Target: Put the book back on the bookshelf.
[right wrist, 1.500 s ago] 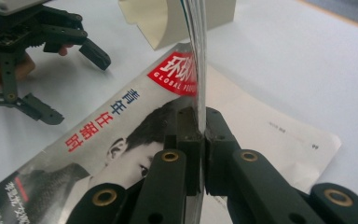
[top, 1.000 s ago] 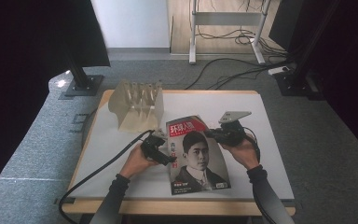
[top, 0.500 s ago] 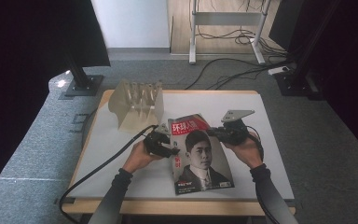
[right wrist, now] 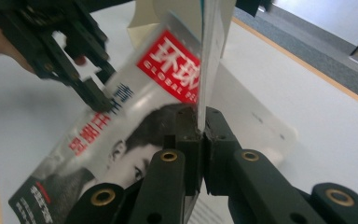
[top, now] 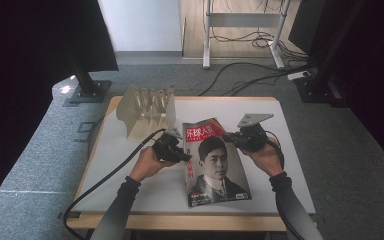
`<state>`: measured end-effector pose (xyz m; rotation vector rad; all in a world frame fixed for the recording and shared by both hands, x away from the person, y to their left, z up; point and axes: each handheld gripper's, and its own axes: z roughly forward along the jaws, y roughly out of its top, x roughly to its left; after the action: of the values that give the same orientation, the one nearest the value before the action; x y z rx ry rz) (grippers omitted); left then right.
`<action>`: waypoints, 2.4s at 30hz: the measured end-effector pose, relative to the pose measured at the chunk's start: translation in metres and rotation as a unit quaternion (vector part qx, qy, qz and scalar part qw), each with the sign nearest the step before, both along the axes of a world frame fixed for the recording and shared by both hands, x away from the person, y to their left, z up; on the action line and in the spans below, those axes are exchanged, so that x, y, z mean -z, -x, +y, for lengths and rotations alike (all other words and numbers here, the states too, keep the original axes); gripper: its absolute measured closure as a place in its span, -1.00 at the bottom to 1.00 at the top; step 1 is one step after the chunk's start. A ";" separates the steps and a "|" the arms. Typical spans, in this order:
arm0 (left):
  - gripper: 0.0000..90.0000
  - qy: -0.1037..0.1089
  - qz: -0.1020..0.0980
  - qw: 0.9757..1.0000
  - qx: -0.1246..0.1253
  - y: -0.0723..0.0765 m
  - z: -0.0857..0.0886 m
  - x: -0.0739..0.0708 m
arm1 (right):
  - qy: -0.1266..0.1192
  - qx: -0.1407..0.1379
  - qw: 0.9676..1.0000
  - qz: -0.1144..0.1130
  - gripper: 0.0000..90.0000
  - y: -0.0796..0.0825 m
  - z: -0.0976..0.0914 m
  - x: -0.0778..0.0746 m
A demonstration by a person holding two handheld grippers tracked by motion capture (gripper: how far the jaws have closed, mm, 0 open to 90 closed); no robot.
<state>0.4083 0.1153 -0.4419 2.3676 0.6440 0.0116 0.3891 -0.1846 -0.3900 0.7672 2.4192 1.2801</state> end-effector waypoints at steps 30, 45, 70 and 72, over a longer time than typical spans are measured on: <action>0.88 0.062 -0.204 0.977 -0.033 0.028 0.011 -0.050 | -0.003 0.054 0.997 -0.055 0.90 -0.001 -0.018 -0.034; 0.70 0.060 -0.182 0.981 0.004 0.038 0.000 -0.082 | -0.011 0.030 0.997 -0.068 0.88 0.033 -0.034 -0.030; 0.93 0.082 -0.153 0.985 -0.006 0.022 0.016 -0.093 | -0.016 0.109 0.994 -0.029 -0.01 0.028 -0.066 0.013; 0.93 0.084 -0.151 0.985 -0.014 0.023 0.023 -0.094 | -0.014 0.112 0.993 -0.020 -0.22 0.027 -0.067 0.026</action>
<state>0.3852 0.1387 -0.3475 2.1355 0.5092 0.3120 0.3622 -0.2512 -0.4163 0.9792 2.2149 1.2297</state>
